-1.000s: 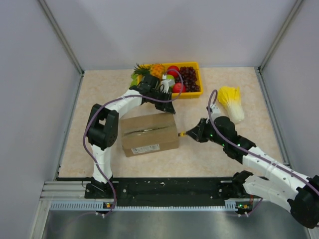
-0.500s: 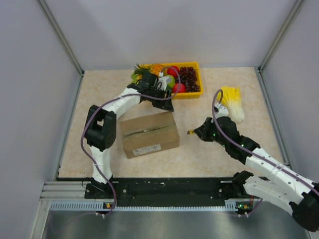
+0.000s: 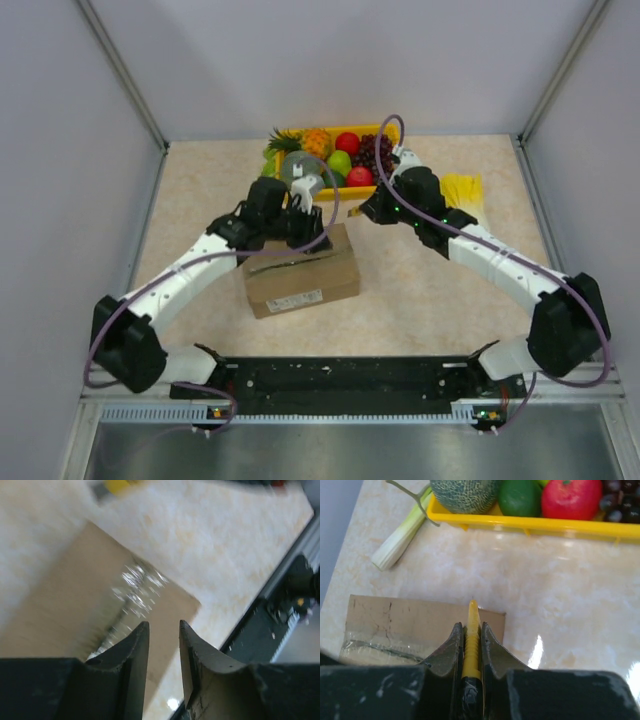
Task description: Unpack the express box
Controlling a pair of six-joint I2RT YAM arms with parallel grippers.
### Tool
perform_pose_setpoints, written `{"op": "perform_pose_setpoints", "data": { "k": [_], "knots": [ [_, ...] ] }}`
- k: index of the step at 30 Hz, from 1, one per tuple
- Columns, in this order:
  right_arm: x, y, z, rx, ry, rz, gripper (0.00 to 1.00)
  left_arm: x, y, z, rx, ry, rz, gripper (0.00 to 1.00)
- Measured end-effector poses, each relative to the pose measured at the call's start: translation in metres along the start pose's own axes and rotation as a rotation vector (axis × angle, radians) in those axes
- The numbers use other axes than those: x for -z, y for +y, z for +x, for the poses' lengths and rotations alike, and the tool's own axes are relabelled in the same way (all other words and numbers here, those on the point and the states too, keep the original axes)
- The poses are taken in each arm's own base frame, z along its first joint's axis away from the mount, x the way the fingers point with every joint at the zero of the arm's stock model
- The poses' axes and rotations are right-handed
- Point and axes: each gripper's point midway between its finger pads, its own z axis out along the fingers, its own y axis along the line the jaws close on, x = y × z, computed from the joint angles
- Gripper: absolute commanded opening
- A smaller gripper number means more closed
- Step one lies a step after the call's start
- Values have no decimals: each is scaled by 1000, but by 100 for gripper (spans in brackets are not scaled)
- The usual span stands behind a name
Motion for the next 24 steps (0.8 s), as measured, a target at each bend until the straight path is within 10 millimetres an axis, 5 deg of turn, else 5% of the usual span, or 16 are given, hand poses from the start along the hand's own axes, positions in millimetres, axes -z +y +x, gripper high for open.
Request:
{"op": "perform_pose_setpoints", "data": {
  "k": [4,12,18,24],
  "knots": [
    [-35,14,-4,26,59,-81,0,12,-40,67,-29,92,25,32],
    [-82,21,28,11,254,-192,0,28,-66,136,29,198,-11,22],
    [-75,20,43,16,322,-208,0,25,-35,180,130,296,-222,22],
    [-70,13,54,35,356,-195,0,33,15,184,198,316,-534,23]
  ]
}}
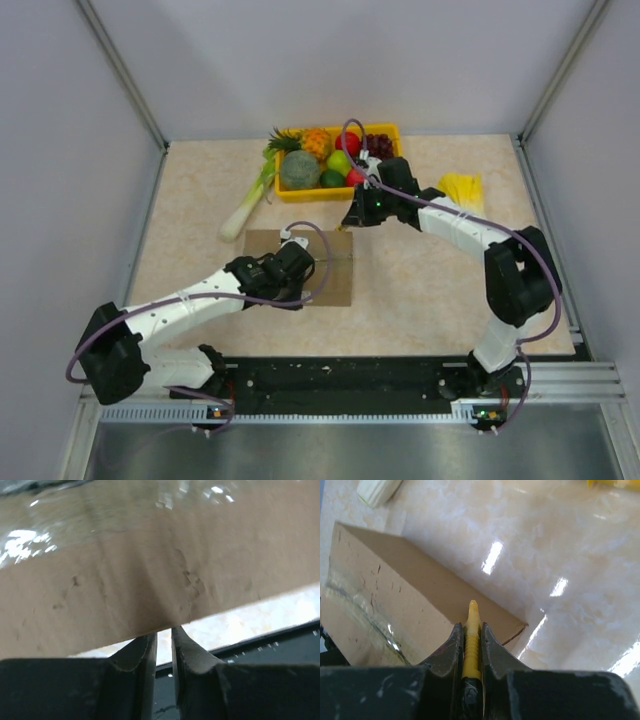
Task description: Unpack the express box
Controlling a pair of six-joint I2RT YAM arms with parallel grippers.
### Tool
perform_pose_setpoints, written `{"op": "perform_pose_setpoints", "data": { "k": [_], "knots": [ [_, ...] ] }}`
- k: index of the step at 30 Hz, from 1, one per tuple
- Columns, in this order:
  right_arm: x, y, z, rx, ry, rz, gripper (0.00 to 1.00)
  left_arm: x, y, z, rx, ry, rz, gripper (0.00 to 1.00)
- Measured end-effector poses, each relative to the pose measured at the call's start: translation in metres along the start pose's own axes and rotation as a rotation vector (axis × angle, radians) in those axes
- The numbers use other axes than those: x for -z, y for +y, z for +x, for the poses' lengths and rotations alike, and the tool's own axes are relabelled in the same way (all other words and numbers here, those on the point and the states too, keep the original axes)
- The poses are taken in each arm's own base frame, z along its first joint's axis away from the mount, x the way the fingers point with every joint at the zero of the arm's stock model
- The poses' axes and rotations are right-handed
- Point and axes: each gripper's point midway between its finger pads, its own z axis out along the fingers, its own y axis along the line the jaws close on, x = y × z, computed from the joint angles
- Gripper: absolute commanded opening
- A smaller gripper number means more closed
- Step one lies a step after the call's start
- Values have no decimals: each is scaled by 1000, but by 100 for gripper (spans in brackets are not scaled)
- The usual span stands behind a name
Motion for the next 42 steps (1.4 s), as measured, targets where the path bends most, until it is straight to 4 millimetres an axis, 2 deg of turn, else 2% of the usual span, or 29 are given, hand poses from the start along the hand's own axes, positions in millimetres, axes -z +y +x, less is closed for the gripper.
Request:
{"op": "perform_pose_setpoints", "data": {
  "k": [4,9,16,21,26,29,32,34,36,39,42],
  "knots": [
    [10,-4,17,2,25,18,0,-2,26,-14,70,-20,-107,22],
    [31,-1,36,31,25,34,0,-3,54,-27,144,-35,-169,23],
    [53,17,69,146,58,29,0,-6,69,-38,126,-46,-193,23],
    [60,19,81,169,84,67,0,-10,83,-56,209,-94,-196,23],
    [67,7,73,177,44,184,0,-11,97,-76,321,-158,-197,25],
    [73,-2,50,188,-25,275,0,-11,107,-81,392,-175,-214,29],
    [75,-2,21,199,-89,311,0,-10,114,-88,453,-196,-208,34],
    [70,-1,2,204,-121,317,0,-11,117,-94,494,-211,-192,36],
    [59,-2,-7,207,-122,314,0,-16,120,-101,532,-213,-170,37],
    [42,-3,-5,205,-79,283,0,-28,123,-108,571,-185,-148,37],
    [32,-4,12,217,6,274,0,-39,121,-114,593,-146,-115,37]
  ]
}}
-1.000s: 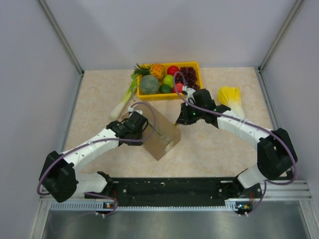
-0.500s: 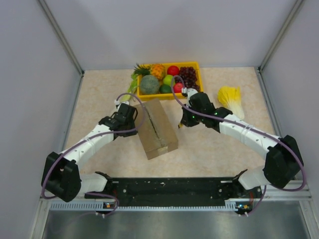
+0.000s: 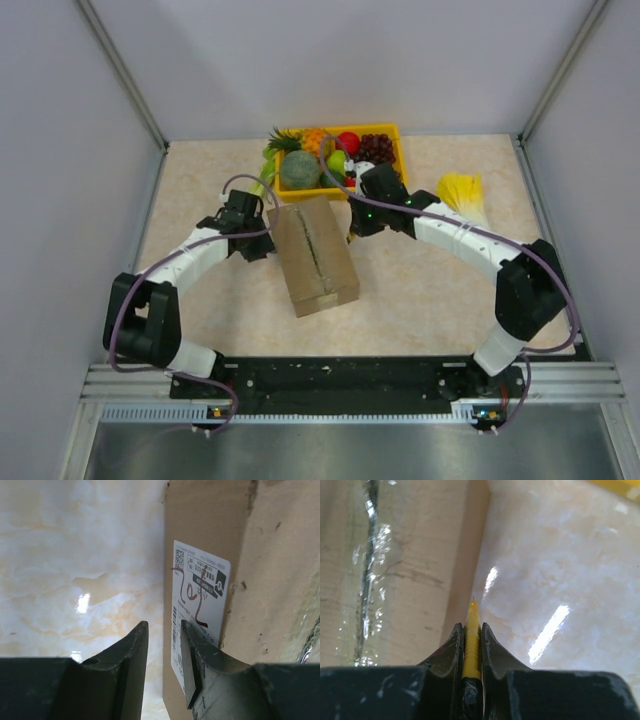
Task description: Unpack the express box
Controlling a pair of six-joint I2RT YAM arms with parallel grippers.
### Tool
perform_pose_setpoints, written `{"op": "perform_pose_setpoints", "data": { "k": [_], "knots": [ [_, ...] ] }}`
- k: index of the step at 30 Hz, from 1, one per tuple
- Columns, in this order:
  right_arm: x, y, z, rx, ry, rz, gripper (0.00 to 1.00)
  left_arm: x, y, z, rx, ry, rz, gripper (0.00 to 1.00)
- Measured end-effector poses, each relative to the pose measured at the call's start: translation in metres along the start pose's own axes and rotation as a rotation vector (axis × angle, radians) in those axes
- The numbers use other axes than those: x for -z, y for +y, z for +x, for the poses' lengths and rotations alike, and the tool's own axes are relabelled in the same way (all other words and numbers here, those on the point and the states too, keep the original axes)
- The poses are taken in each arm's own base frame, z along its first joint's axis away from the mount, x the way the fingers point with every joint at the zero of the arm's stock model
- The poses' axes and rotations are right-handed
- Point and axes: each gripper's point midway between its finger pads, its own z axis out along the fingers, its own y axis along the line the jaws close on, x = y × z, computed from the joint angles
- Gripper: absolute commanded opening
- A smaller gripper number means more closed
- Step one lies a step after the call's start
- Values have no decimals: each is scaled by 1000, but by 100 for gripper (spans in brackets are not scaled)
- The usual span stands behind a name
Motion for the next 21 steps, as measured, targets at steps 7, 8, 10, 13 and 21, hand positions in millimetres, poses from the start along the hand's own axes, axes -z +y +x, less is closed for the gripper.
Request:
{"op": "perform_pose_setpoints", "data": {
  "k": [7,8,10,13,21],
  "knots": [
    [12,24,37,104,140,-21,0,-13,-23,-3,-42,86,88,38],
    [16,25,41,110,154,-23,0,-15,-27,-6,-55,92,103,38],
    [27,32,52,130,188,-32,0,-19,-40,-12,-81,102,147,38],
    [43,52,71,173,242,-73,0,-26,-66,-23,-113,111,243,38],
    [58,59,76,179,236,-14,0,-37,-92,-35,-127,115,320,40]
  ]
}}
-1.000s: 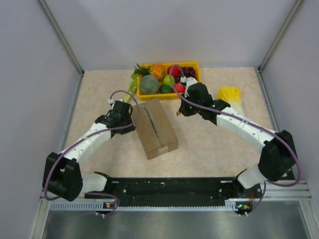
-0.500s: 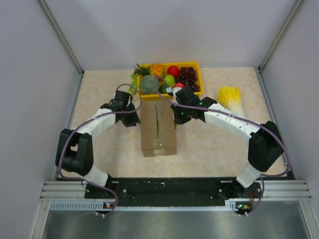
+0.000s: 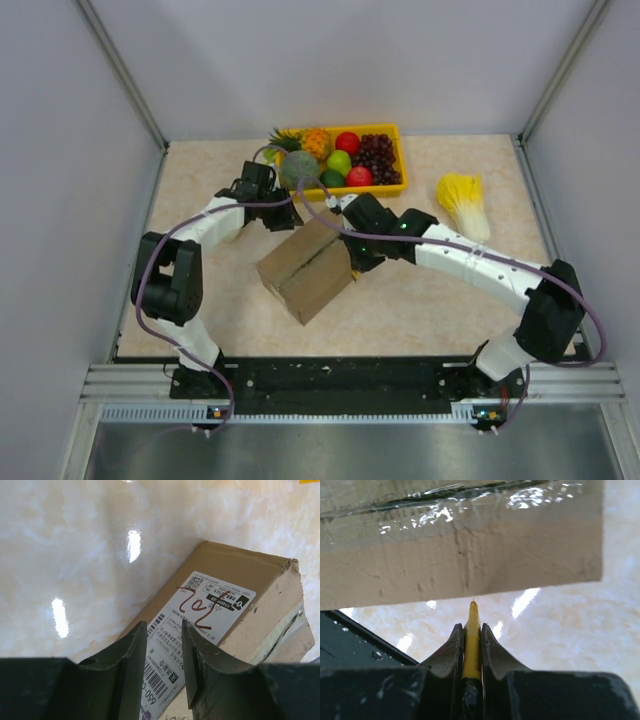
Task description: Unpack the express box
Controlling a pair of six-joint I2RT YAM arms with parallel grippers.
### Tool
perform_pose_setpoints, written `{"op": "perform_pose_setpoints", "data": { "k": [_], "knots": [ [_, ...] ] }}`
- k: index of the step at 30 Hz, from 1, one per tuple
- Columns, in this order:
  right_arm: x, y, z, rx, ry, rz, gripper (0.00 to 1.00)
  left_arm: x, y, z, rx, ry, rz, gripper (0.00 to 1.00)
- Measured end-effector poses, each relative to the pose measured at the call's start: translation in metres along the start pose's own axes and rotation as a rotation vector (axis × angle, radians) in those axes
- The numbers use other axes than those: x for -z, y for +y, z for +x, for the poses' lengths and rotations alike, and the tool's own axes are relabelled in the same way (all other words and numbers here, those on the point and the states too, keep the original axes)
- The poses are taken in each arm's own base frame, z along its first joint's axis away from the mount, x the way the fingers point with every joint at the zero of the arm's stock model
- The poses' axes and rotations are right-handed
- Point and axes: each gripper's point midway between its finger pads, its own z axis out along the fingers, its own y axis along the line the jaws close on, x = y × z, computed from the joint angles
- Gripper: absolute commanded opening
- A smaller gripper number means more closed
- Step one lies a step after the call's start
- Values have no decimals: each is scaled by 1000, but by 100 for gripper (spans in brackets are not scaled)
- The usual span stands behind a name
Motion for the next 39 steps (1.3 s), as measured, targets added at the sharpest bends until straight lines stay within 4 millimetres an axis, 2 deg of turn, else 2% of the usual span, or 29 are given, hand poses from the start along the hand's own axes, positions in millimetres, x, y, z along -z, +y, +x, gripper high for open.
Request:
{"op": "perform_pose_setpoints", "data": {
  "k": [2,5,7,10,13,16,20,23,26,31,36,39],
  "knots": [
    [12,-9,-3,-13,-28,35,0,5,1,-6,-3,-30,-20,41],
    [40,-19,-14,-29,-109,62,0,24,4,-18,-8,-101,-67,55],
    [61,-30,-25,-54,-177,83,0,49,3,-27,-14,-177,-88,65],
    [87,-66,-48,-135,-282,170,0,93,-1,-29,-17,-289,-93,73],
    [90,-105,-64,-213,-324,268,0,130,4,-15,-4,-362,-106,75],
    [71,-130,-77,-255,-307,326,0,144,19,11,22,-353,-140,75],
    [23,-147,-89,-263,-236,360,0,139,42,54,55,-253,-173,76],
    [-15,-147,-82,-266,-149,350,0,130,51,86,72,-174,-150,76],
    [-35,-141,-70,-277,-84,313,0,126,49,101,72,-121,-111,71],
    [-38,-127,-67,-295,-62,240,0,115,43,105,74,-49,-79,58],
    [-34,-117,-55,-311,-53,192,0,99,42,95,85,4,-105,57],
    [-26,-111,-40,-328,-45,174,0,97,44,79,81,-25,-130,57]
  ]
}}
